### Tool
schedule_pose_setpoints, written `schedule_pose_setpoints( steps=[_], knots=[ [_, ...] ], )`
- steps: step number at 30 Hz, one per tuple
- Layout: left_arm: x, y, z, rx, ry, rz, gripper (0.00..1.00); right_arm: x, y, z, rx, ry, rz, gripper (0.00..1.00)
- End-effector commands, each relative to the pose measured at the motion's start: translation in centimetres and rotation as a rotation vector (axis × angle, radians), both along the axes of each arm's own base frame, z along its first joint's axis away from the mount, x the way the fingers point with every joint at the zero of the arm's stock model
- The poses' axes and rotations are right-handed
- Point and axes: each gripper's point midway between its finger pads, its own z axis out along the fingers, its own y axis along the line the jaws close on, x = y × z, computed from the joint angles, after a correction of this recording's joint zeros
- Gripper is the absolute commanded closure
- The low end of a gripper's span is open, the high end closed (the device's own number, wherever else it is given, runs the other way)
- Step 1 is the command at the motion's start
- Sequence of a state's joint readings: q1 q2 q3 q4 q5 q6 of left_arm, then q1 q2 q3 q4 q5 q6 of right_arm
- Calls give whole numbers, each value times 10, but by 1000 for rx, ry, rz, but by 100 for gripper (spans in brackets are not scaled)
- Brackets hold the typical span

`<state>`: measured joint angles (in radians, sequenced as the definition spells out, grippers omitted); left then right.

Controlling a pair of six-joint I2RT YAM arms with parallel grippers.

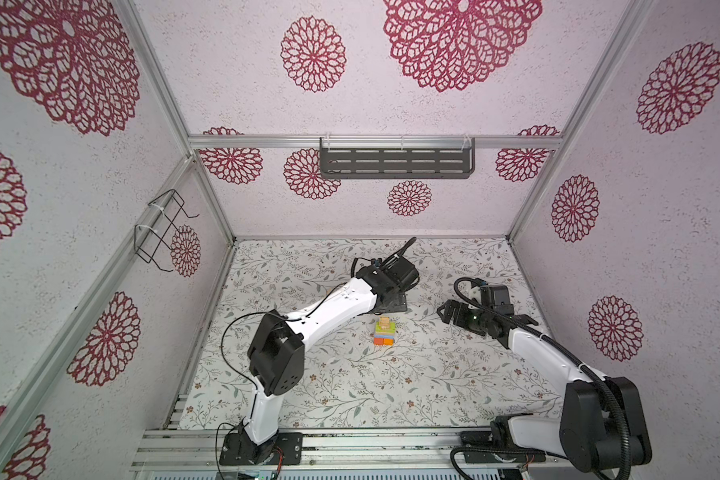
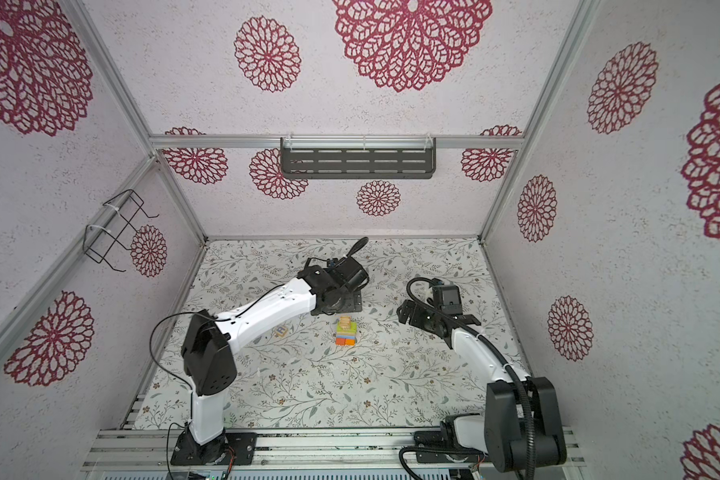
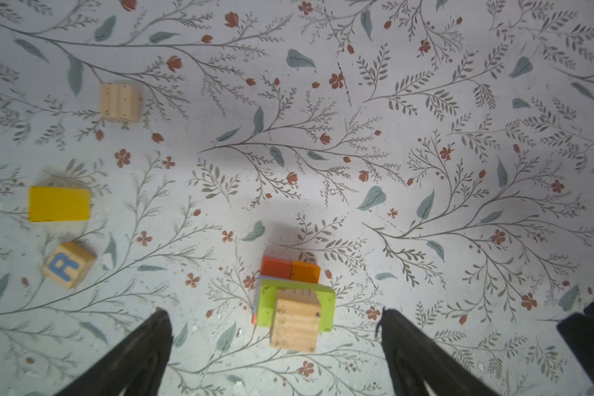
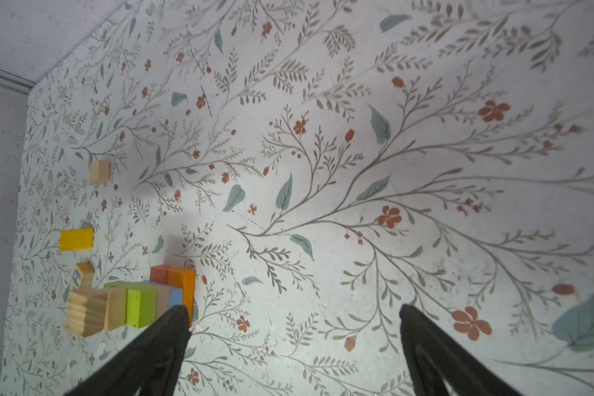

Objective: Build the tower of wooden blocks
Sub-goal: 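Open the left gripper and draw back while the right gripper swings toward loose cubes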

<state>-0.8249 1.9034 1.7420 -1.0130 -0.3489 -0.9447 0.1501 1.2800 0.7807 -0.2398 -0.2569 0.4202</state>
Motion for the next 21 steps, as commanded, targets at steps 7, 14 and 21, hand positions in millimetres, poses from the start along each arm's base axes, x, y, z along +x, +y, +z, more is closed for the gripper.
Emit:
schedule_pose_setpoints(
  steps=[7,14,21],
  knots=[
    [1,106,16,-108,-73,163,3,36,42,50,-126,-17,101,13],
    [-14,170,-12,-167,-80,266,3,74,120,47,-228,15,210,13],
    [-31,211,-45,-211,-81,357,3,106,204,38,-269,-1,268,14]
  ],
)
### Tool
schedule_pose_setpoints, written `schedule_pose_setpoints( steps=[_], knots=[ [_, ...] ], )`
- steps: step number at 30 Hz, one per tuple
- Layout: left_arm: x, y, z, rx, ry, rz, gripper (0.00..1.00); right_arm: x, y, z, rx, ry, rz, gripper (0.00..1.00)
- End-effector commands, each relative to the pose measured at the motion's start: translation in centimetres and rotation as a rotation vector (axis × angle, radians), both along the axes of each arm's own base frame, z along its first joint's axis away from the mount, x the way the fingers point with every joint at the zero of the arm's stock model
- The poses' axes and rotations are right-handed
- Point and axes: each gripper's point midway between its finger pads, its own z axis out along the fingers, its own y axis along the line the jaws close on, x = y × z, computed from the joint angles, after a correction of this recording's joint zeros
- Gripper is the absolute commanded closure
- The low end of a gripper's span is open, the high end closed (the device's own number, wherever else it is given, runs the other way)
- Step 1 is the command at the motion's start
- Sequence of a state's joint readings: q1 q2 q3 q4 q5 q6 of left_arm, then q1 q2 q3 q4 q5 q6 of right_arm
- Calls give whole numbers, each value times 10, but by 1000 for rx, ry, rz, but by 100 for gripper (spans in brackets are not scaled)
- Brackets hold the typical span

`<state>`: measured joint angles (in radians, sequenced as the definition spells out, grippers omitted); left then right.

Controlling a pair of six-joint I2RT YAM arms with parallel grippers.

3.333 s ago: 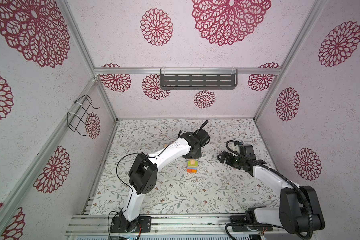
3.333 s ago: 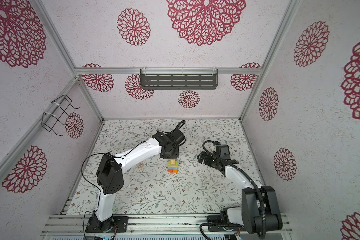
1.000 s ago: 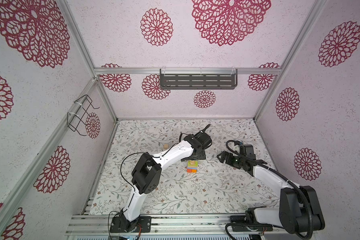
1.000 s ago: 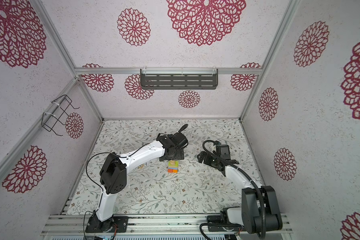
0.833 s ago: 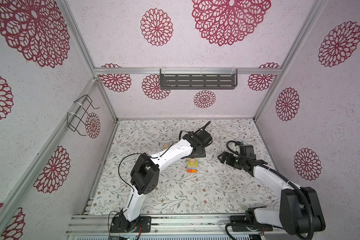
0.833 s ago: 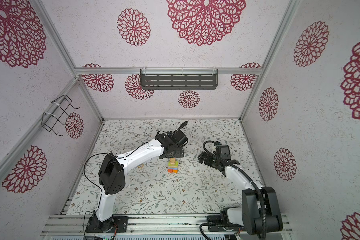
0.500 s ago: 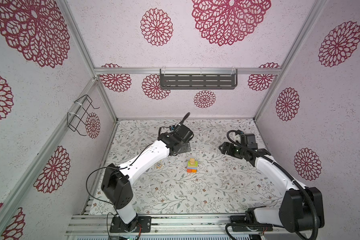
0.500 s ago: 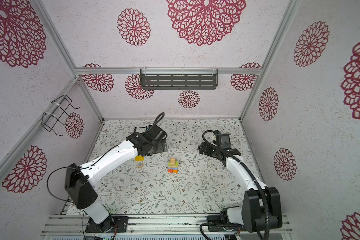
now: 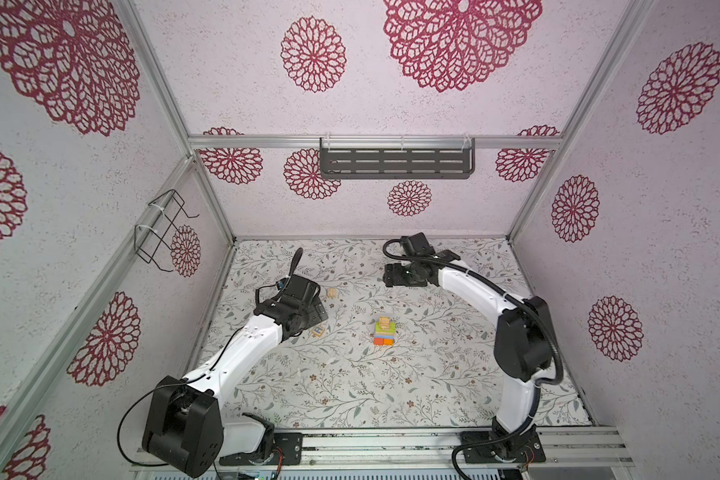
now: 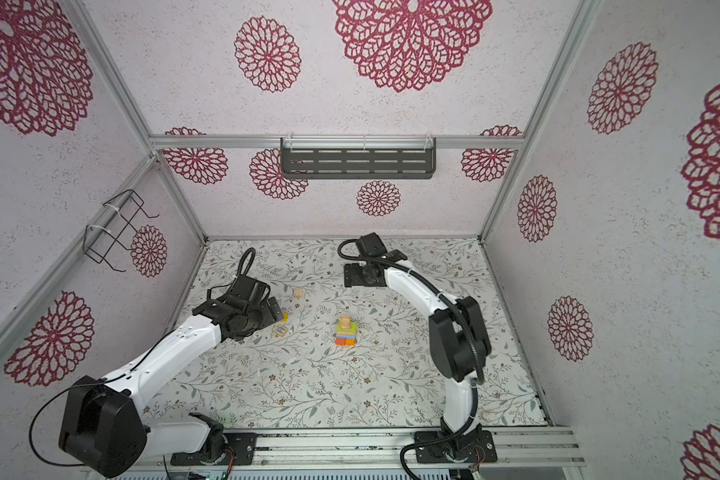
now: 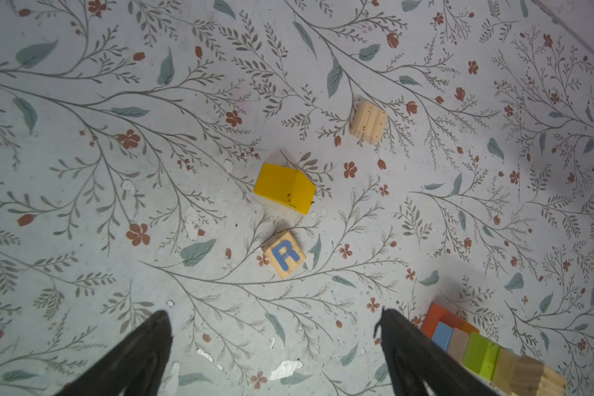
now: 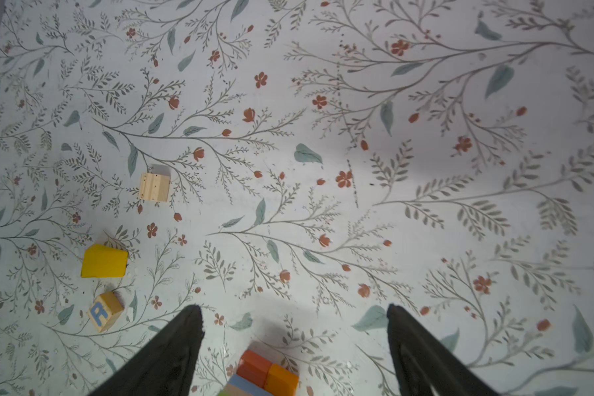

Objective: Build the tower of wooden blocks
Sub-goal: 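Open the left gripper and draw back while the right gripper swings toward loose cubes, then lower the open right gripper over a plain wooden cube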

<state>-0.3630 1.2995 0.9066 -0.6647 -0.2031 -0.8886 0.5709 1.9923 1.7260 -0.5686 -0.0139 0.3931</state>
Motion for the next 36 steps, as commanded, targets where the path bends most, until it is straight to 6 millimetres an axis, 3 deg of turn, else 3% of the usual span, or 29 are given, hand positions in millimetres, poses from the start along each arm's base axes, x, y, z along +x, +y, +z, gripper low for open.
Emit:
schedule_pose_setpoints(
  steps=[1,6,11,19,24,36],
  knots=[
    [5,5,-2,-61,-67,22,3,7,24,6,-39,-23,-15,14],
    [-10,26,-28,-125,-64,81,3,21,84,-5,-28,-28,24,19],
    [-20,43,-37,-126,-86,116,3,24,131,-21,-11,-45,40,25],
    [-26,49,-49,-143,-87,122,3,18,182,-32,66,-115,67,27],
    [-26,50,-52,-153,-77,115,3,18,196,-42,81,-138,59,27],
    [-25,49,-51,-178,-92,116,3,22,201,-71,58,-156,10,33]
  ],
)
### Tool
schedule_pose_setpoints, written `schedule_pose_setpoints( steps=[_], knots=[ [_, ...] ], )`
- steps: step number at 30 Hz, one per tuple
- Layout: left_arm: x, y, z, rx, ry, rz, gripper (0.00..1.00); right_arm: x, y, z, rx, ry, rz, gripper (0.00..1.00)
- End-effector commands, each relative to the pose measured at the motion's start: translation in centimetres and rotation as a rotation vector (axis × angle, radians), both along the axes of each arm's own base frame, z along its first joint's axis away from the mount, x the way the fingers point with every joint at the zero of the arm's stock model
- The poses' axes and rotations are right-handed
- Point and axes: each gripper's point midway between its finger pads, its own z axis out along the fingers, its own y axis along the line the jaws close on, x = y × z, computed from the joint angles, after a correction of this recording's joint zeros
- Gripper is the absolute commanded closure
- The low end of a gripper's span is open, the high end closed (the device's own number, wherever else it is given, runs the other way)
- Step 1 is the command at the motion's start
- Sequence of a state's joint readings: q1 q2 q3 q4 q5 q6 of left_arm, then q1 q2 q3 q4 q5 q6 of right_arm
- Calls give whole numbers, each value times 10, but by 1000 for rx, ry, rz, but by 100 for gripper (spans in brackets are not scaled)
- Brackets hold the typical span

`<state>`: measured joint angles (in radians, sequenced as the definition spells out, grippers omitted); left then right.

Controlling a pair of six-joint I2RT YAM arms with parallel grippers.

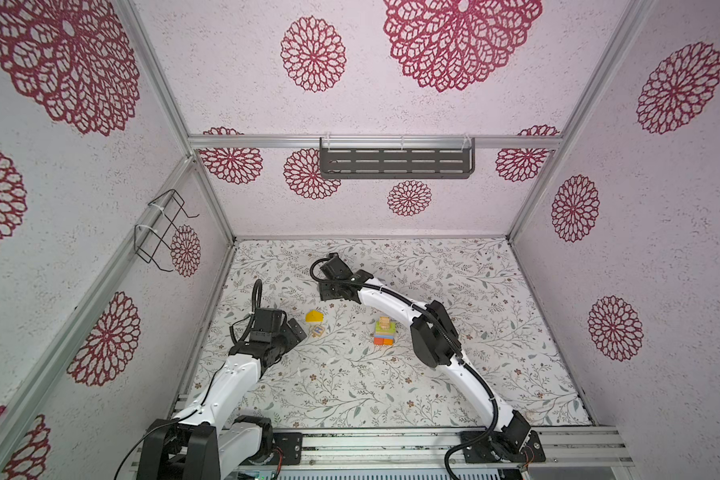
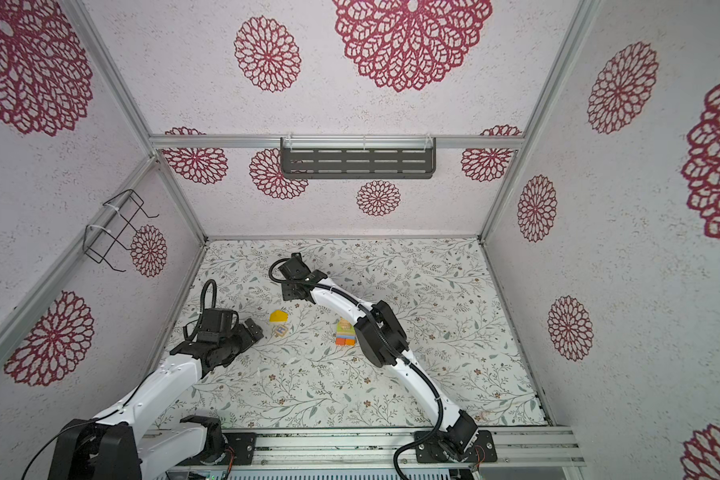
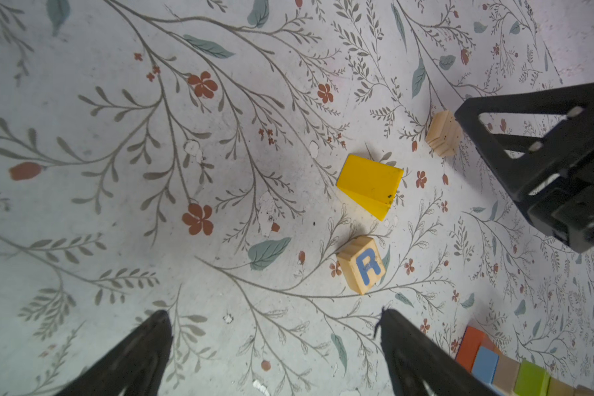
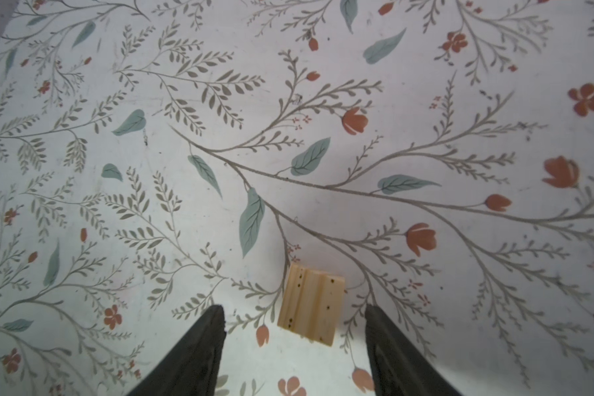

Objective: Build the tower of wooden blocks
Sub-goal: 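Lower the open right gripper over a plain wooden cube, then close the right gripper on the wooden cube and lift it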

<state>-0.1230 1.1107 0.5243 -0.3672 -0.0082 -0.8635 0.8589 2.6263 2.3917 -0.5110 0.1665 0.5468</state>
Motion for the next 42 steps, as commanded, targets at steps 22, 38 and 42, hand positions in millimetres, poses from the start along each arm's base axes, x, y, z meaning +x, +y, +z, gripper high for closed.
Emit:
schedule_pose_setpoints(
  steps=[22,38,42],
  knots=[
    [4,2,1,-21,-24,7,3,4,3,-10,-85,-89,-49,42],
    [4,1,-1,-27,-15,3,3,3,-9,-6,-148,-102,-65,56],
    [5,0,-2,-28,-9,1,3,4,-9,-5,-151,-110,-59,59]
  ],
)
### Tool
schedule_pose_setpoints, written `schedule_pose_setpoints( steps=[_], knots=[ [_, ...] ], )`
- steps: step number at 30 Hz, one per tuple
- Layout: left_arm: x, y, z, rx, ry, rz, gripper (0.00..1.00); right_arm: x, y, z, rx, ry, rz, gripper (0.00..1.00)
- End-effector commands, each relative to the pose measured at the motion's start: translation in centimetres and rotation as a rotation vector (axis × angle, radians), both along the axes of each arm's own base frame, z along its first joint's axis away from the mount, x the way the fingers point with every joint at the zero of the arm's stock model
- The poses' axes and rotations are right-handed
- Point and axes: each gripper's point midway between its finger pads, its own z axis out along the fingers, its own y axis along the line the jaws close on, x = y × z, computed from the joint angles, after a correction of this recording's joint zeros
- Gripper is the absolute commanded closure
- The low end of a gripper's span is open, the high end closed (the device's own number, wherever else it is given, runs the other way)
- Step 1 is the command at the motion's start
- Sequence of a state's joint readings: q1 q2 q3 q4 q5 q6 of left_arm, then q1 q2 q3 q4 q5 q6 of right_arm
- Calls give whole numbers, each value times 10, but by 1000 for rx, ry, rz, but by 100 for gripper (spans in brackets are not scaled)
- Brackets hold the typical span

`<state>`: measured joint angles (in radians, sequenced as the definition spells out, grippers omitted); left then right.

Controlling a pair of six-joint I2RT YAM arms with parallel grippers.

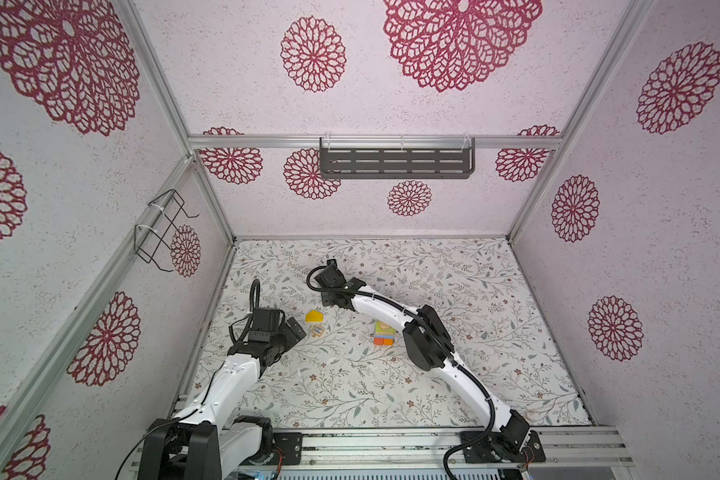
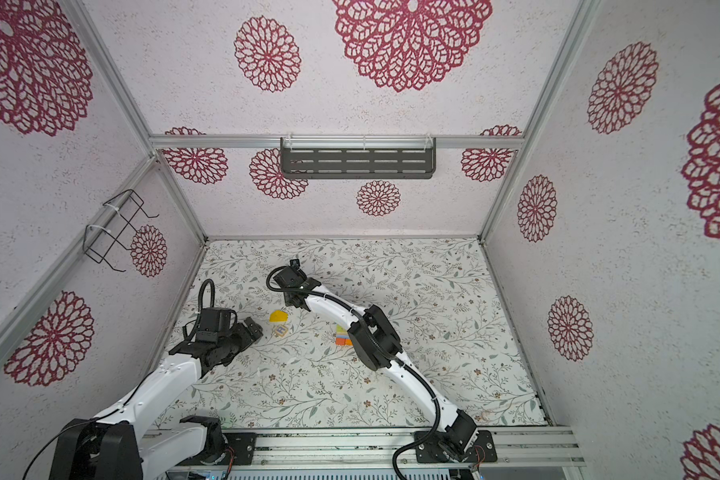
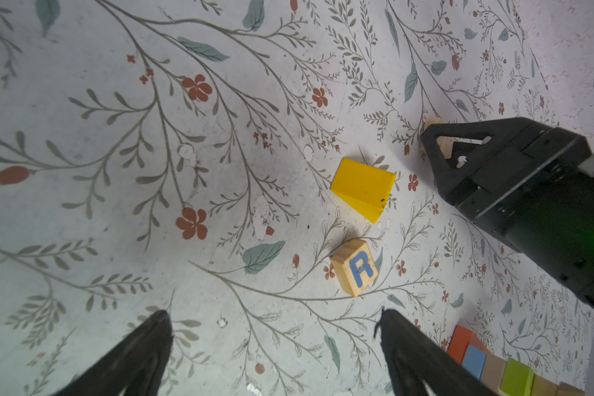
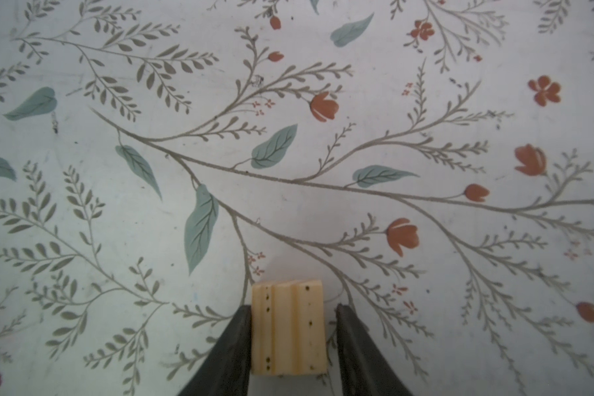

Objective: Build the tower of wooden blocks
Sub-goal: 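Close the right gripper on the wooden cube and lift it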

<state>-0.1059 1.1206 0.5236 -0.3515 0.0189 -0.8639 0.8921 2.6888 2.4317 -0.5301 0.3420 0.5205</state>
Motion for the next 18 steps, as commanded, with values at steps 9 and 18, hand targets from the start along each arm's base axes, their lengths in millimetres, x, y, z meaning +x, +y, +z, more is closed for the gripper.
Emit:
schedule_pose_setpoints(
  steps=[9,18],
  knots=[
    [3,-1,-3,-9,7,-6,3,1,-2,28,-15,-38,10,70],
    [4,-9,11,-31,-7,-45,3,-3,-7,78,-4,-76,30,71]
  ],
)
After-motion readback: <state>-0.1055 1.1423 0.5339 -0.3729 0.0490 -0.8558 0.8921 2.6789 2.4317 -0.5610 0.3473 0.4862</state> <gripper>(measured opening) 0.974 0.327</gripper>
